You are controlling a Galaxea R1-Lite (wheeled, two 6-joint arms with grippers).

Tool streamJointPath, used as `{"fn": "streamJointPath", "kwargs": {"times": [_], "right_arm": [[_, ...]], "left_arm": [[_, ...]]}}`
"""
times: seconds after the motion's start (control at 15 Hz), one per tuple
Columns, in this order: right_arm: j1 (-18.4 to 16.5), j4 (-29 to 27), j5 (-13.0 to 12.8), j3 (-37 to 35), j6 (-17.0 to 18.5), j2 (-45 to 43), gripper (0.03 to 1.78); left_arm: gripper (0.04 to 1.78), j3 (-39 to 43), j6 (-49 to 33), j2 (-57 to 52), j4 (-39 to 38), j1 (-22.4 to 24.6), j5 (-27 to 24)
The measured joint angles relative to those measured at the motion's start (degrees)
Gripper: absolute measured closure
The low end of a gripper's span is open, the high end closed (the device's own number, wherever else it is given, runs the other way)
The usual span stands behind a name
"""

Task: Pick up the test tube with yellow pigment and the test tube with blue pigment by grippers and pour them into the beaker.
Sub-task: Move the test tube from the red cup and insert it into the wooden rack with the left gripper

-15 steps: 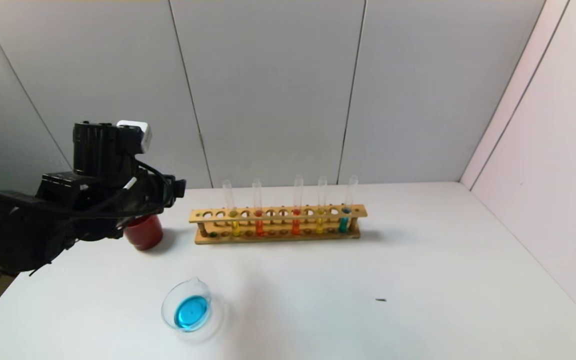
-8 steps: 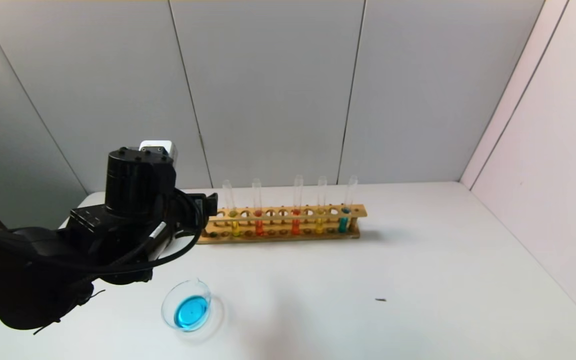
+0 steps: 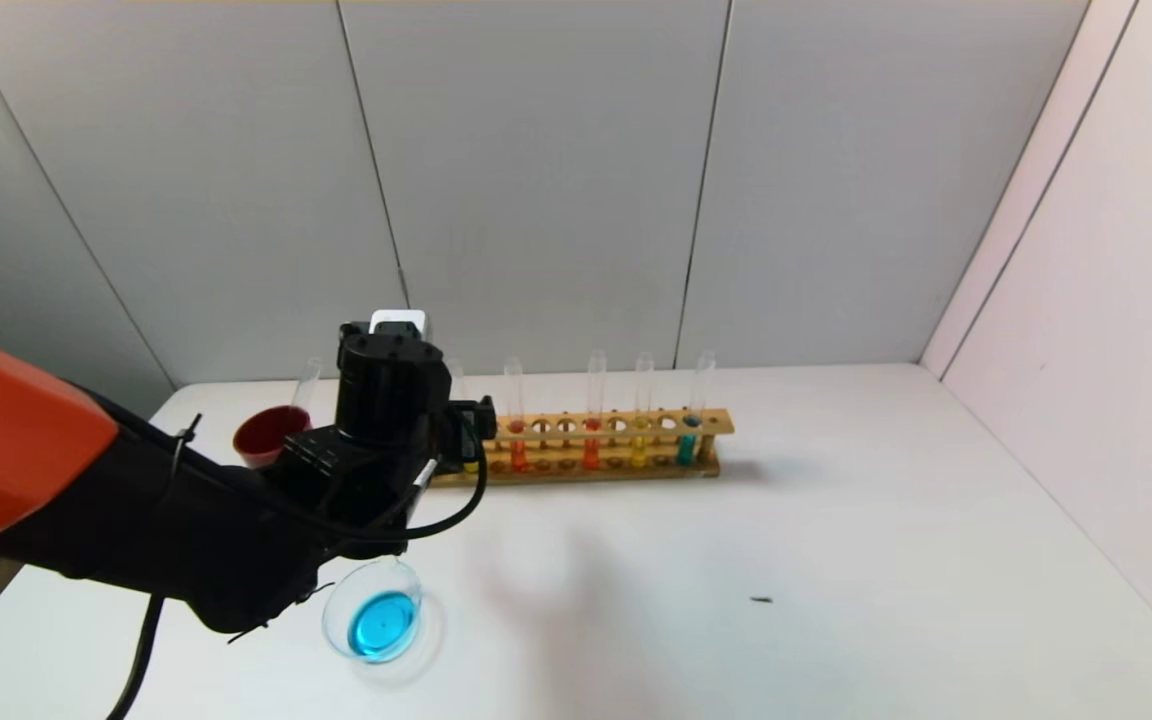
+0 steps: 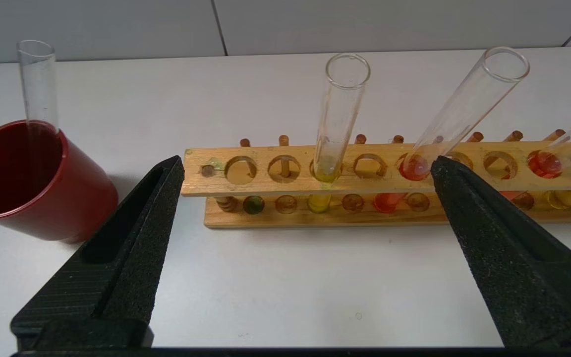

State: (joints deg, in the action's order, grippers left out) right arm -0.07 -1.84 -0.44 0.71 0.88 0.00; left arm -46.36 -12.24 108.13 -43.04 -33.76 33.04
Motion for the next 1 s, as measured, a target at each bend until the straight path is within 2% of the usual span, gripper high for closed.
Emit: {"fn": "streamJointPath", "kwargs": {"times": [0.53,1.0], "right_arm": [[-0.02,0.00,-0.02,0.00,0.00,0.00,0.11],[-0.02,0.00,0.00,0.00,-0.02,0.00,0.11]], "left_arm": [[0.07,-8.55,0.80,10.01,-0.28,1.65,0.06],[0.07,-8.98,3.60,12.81,-8.13,2.76,-0.21]]}}
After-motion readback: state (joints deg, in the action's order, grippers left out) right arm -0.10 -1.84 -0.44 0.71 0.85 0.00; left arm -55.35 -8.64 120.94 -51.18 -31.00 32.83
